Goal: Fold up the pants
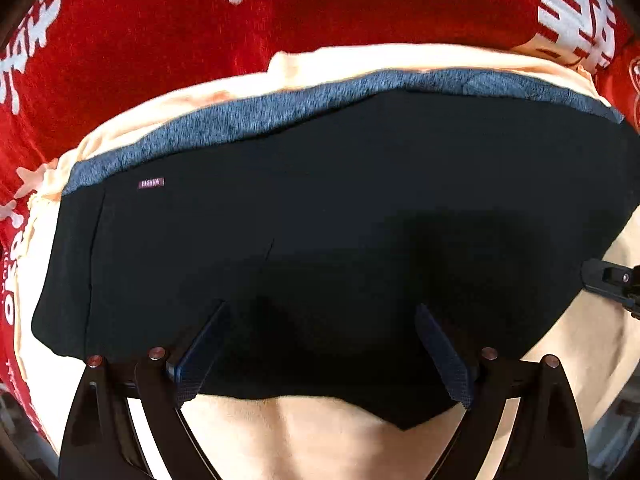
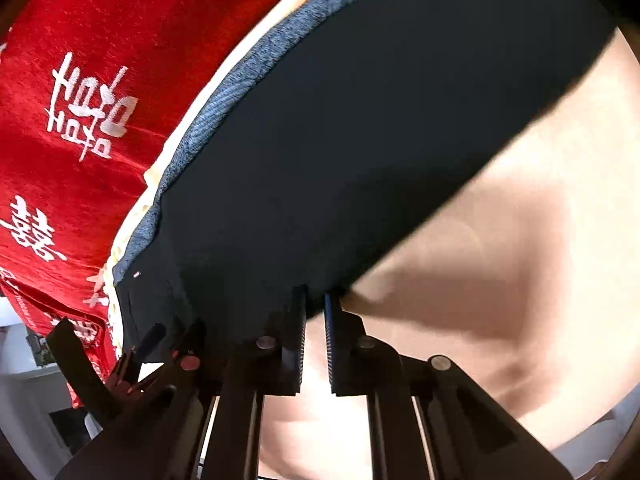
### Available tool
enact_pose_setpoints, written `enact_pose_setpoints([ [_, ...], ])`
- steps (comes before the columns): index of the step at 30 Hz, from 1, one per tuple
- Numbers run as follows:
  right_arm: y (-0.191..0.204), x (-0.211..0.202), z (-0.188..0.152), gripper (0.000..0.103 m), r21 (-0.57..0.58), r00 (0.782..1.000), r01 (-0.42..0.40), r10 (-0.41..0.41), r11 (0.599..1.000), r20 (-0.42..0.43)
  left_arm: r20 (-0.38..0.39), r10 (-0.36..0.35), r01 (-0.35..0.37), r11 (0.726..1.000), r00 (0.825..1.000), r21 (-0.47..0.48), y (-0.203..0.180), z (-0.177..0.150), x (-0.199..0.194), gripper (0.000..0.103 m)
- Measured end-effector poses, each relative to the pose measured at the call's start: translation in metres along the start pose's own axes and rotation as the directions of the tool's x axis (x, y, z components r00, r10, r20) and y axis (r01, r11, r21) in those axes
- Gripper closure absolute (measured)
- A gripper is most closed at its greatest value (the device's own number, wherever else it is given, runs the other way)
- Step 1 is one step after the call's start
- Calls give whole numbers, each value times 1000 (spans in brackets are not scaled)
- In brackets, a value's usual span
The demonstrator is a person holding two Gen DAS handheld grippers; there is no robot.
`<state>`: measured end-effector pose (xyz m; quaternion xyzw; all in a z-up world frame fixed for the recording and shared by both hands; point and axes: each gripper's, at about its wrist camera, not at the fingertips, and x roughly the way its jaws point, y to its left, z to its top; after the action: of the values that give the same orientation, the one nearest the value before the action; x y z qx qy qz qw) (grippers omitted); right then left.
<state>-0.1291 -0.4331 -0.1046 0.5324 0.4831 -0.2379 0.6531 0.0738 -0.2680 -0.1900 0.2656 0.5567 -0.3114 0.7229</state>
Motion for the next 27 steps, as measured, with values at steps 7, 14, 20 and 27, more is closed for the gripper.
enact_pose_setpoints([
  [7,16,-31,-1,92,-173,997,78,-75,982,26,0,-27,27,999,1000,-34,16,22,-20,9],
  [14,76,-11,71,84,-380,994,96,-69,920,85,78,-10,18,994,997,-111,17,98,-9,9],
  [20,101,41,115,84,-466,990,136,-111,874,81,37,19,-12,980,999,-200,35,132,40,9],
  [27,49,20,161,90,-327,984,134,-86,935,157,52,6,5,979,999,-205,48,136,43,9],
])
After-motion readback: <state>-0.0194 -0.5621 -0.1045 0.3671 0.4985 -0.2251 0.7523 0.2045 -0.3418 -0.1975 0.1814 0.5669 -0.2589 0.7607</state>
